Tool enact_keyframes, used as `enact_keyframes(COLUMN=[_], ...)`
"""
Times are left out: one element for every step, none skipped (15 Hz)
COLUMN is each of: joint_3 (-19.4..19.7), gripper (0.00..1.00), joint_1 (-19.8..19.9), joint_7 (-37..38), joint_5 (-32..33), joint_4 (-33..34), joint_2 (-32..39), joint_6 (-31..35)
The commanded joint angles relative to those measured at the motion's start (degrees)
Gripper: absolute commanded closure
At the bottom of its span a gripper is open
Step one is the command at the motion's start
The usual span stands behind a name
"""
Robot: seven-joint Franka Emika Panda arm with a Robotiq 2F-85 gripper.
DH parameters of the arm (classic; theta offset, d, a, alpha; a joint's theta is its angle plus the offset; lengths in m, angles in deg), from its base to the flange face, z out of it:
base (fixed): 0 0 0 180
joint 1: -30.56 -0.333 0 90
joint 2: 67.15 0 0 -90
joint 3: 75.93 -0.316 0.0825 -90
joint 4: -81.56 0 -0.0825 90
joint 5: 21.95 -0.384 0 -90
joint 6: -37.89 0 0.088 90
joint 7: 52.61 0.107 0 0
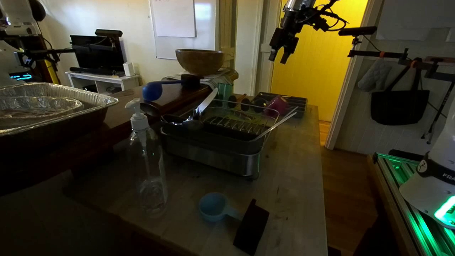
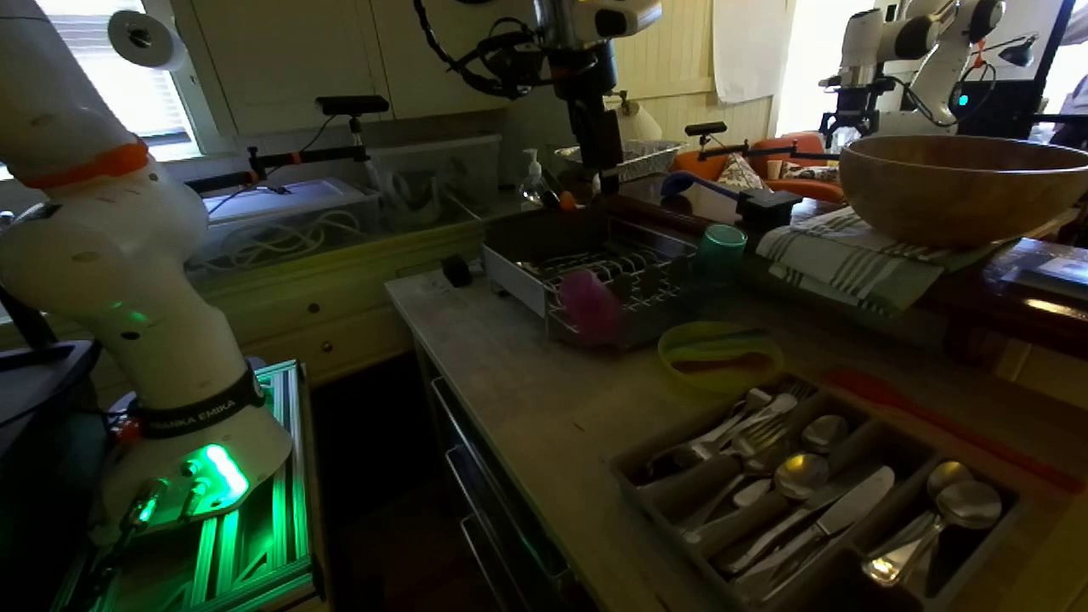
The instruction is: Adjust the blue cup on the dish rack
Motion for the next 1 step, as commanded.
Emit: enact_keyframes(joint_3=[0.7], gripper=[0.0], joint_1=[-0.8], joint_7=[0.1], joint_5=[0.2], joint_4=[0.0], joint_2=[-0.1], joint_6=[-0.1])
